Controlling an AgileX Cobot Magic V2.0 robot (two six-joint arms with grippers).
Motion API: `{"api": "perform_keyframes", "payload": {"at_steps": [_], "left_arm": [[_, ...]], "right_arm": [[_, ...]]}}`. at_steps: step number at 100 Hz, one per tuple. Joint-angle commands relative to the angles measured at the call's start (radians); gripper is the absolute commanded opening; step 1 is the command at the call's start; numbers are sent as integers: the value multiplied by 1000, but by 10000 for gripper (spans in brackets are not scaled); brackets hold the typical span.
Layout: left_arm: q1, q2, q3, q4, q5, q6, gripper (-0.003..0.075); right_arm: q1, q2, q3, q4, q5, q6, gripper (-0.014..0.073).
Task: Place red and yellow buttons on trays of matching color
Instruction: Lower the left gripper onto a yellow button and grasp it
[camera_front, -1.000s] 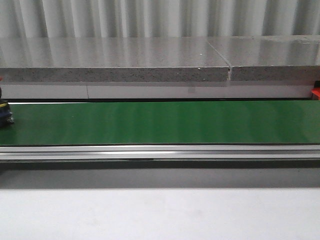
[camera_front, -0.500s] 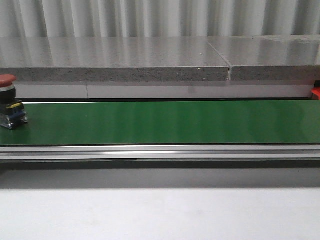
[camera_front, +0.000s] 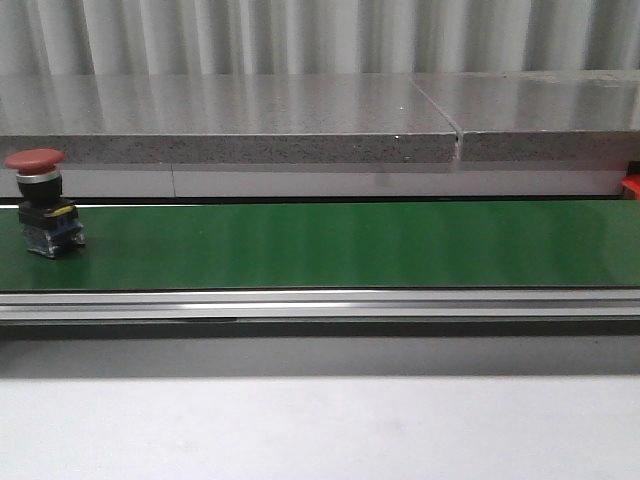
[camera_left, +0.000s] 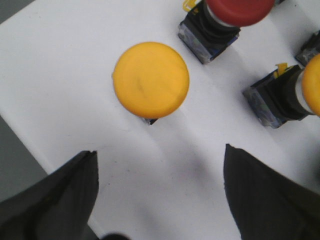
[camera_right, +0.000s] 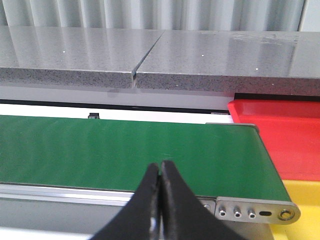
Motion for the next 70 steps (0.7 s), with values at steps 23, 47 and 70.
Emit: {"api": "perform_keyframes", "payload": {"at_steps": [23, 47, 70], "left_arm": [[1, 50, -73, 20, -40, -12, 512], [1, 60, -104, 39, -61, -12, 511], [1, 60, -156, 51, -66, -14, 511]], "right_arm": [[-2, -6, -14, -2, -77, -2, -67], [-2, -6, -14, -2, -77, -2, -67], [-2, -6, -14, -2, -77, -2, -67]]}}
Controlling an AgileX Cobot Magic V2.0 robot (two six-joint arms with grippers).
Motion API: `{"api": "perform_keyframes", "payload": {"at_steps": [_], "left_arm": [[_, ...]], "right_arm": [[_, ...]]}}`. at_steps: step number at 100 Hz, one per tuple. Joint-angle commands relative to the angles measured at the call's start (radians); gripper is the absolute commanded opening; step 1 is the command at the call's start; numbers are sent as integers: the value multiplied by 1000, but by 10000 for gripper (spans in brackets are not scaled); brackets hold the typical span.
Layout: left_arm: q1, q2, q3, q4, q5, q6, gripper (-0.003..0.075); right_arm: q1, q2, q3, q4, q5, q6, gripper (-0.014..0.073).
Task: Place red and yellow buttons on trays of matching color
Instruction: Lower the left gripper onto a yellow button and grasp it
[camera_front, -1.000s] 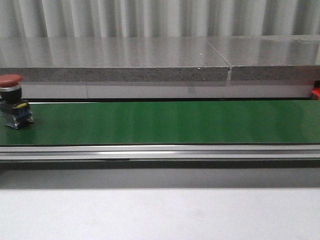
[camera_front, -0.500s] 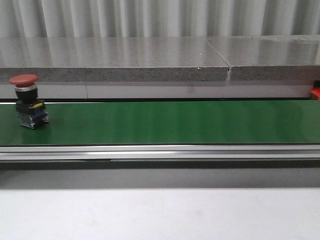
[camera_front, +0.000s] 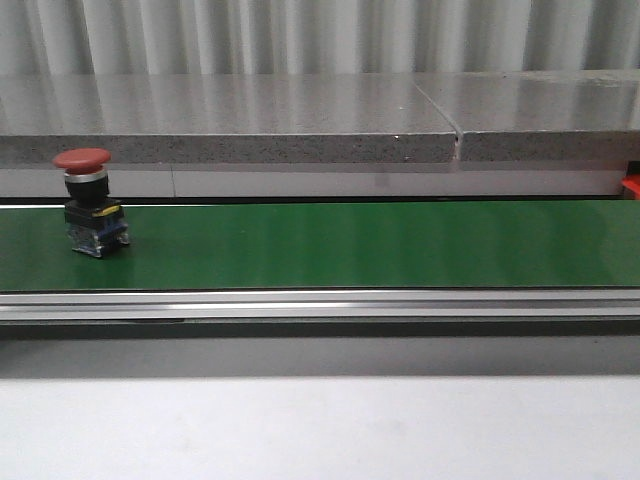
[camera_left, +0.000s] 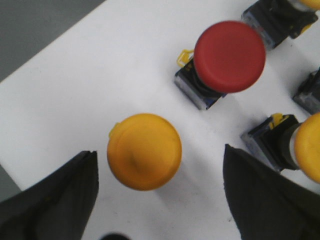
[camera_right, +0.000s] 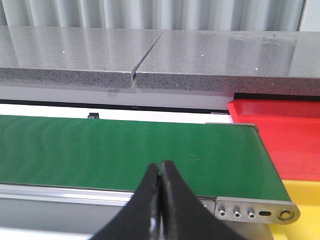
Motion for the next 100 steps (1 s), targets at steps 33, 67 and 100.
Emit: {"api": "perform_keyframes", "payload": {"at_steps": [33, 67, 100], "left_arm": [[1, -25, -67, 24, -24, -12, 511], [1, 16, -72, 33, -22, -21, 511], [1, 92, -86, 33, -13, -32, 426]], "right_arm": [[-2, -6, -14, -2, -77, -2, -67], [-2, -6, -14, -2, -77, -2, -67], [-2, -6, -14, -2, -77, -2, -67]]}}
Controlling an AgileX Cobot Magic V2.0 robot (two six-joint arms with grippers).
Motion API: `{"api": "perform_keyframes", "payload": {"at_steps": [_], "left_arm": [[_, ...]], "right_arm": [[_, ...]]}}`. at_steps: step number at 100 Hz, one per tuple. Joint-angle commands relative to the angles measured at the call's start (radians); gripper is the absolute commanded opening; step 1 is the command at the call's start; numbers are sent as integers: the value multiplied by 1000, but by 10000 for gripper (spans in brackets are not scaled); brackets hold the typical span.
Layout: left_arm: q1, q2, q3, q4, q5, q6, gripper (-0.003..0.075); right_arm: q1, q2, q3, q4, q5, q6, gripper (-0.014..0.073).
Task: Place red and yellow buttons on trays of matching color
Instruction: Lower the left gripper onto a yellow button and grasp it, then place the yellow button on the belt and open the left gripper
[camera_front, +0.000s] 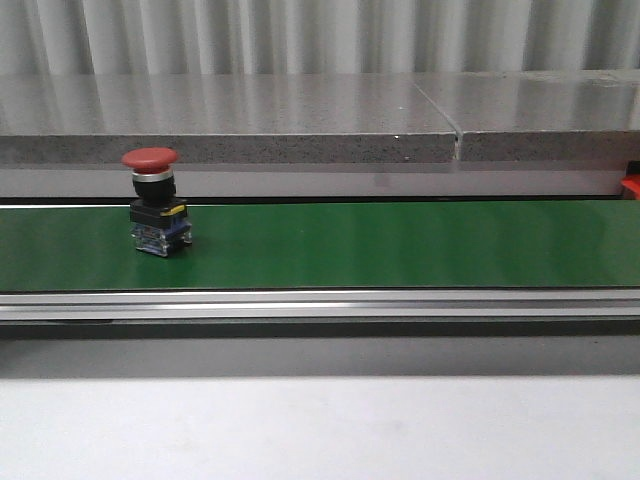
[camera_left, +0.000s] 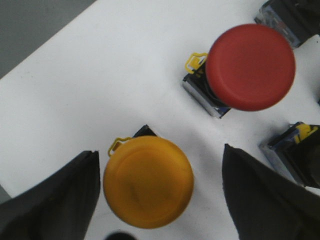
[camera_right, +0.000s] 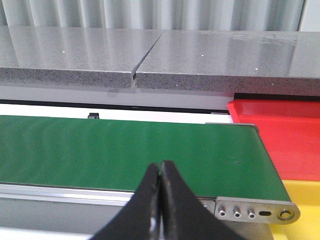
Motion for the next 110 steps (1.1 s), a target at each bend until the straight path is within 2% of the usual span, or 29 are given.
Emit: {"api": "perform_keyframes", "payload": {"at_steps": [1, 7, 24, 33, 60, 89, 110], "left_arm": [[1, -24, -32, 3, -32, -19, 411], [1, -24, -32, 3, -38, -19, 342], [1, -26, -38, 3, -38, -19, 83], [1, -26, -38, 3, -18, -19, -18], [1, -91, -36, 3, 70, -19, -21], [-7, -325, -40, 3, 137, -13, -21], [-147, -420, -106, -21, 192, 76, -21]], "right_arm": [[-2, -6, -14, -2, -77, -2, -67], [-2, -6, -14, -2, -77, -2, -67], [-2, -6, -14, -2, -77, -2, -67], [-2, -6, -14, -2, -77, -2, -67], [-2, -6, -14, -2, -77, -2, -67], [-2, -6, -14, -2, -77, -2, -67], [-2, -6, -14, -2, -77, -2, -67]]}}
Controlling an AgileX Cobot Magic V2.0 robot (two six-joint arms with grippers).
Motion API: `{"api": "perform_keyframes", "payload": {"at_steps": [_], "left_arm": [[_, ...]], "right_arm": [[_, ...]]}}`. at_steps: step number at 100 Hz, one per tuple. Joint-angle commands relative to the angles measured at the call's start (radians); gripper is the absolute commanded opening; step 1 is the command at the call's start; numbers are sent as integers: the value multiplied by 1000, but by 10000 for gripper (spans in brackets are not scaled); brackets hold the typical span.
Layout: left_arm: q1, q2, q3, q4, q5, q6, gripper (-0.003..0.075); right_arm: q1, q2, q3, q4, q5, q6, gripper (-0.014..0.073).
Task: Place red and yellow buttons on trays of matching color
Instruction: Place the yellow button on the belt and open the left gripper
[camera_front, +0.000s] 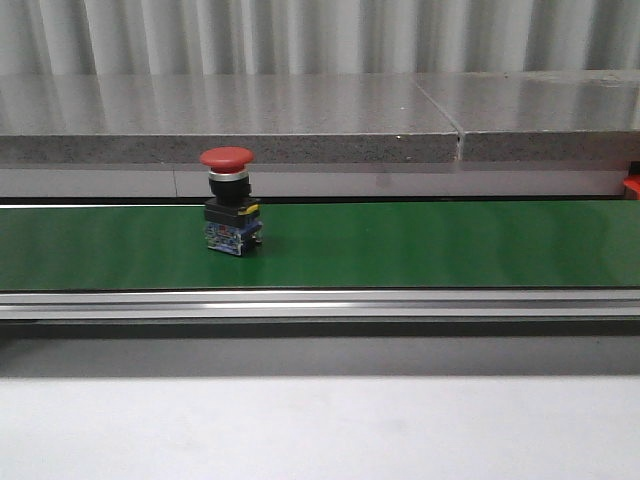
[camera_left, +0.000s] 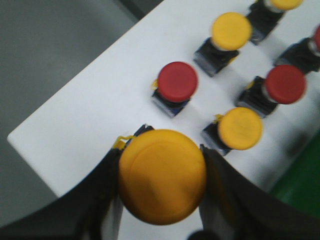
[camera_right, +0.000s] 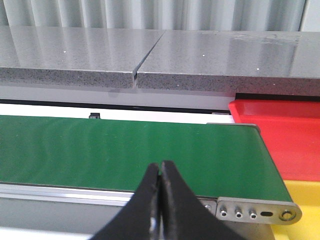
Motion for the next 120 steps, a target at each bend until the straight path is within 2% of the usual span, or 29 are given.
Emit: {"api": "perform_keyframes", "payload": {"at_steps": [1, 22, 36, 65, 95, 100, 107, 112, 120], "left_arm": [[-74, -43, -71, -18, -13, 41, -21], [-271, -43, -140, -22, -30, 95, -21], [-356, -19, -147, -36, -70, 95, -21], [-431, 157, -196, -110, -75, 95, -21], [-455, 257, -215, -142, -61, 97, -16], [-455, 259, -215, -142, -61, 99, 13], [-455, 259, -215, -146, -58, 103, 117], [-455, 259, -215, -156, -54, 121, 235], [-455, 259, -215, -164, -41, 129, 475]], "right_arm": [[-2, -6, -14, -2, -77, -2, -67], [-2, -6, -14, -2, -77, -2, -67], [-2, -6, -14, -2, -77, -2, -67], [-2, -6, -14, -2, -77, -2, -67], [-2, -6, -14, -2, -77, -2, -67], [-2, -6, -14, -2, -77, -2, -67], [-2, -6, -14, -2, -77, -2, -67], [-2, -6, -14, -2, -77, -2, -67], [-2, -6, -14, -2, -77, -2, -67]]}}
